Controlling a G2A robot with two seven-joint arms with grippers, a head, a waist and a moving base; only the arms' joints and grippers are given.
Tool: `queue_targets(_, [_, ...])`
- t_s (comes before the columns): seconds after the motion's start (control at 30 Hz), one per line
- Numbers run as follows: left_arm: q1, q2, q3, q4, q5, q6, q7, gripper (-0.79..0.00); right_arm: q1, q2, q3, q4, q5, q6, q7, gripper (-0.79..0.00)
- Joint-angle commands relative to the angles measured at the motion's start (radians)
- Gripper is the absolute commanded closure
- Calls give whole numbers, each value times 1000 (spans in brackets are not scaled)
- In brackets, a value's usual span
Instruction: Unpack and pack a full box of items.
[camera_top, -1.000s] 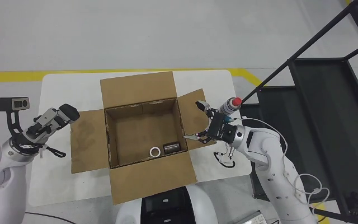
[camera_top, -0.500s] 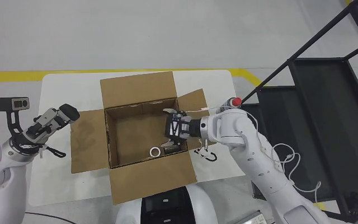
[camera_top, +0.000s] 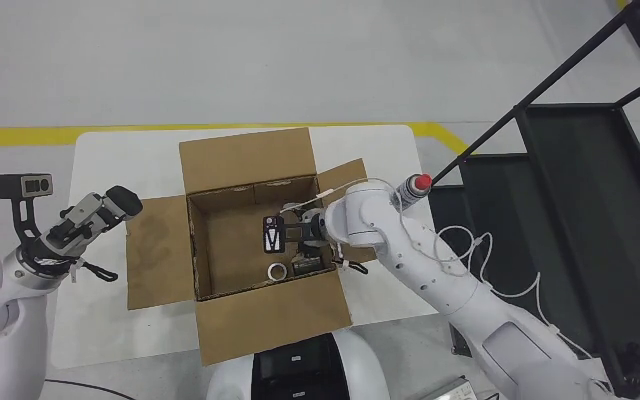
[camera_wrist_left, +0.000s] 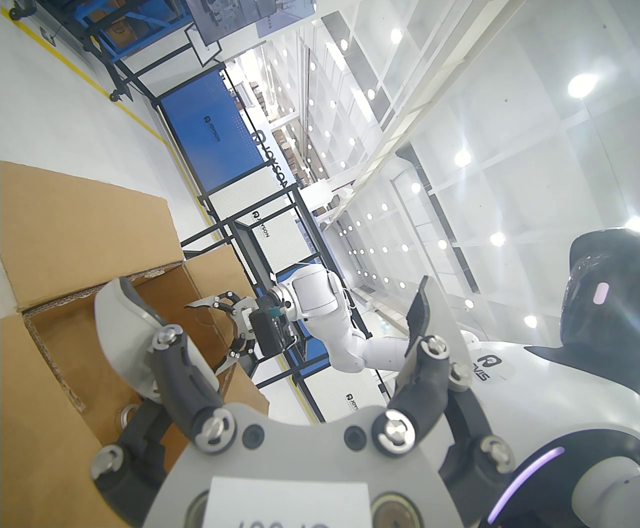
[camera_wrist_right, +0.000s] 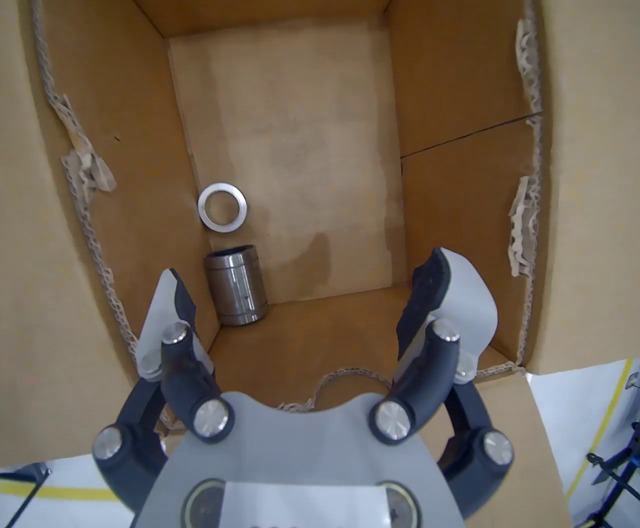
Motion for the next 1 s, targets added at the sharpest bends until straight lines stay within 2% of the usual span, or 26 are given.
queue_targets(0.0, [0, 0, 0, 0, 0, 0, 0, -785, 27, -6, -26, 30, 7, 5, 9, -785])
queue_targets(0.17, [0, 0, 0, 0, 0, 0, 0, -785, 94, -16, -143, 132, 20, 3, 7, -785])
queue_targets(0.37, [0, 0, 0, 0, 0, 0, 0, -785, 151, -30, -231, 234, 70, 15, 19, -785])
queue_targets(0.6, [0, 0, 0, 0, 0, 0, 0, -785, 200, -49, -307, 312, 97, 15, 19, -785])
queue_targets(0.97, [0, 0, 0, 0, 0, 0, 0, -785, 220, -94, -380, 417, 88, 47, 9, -785])
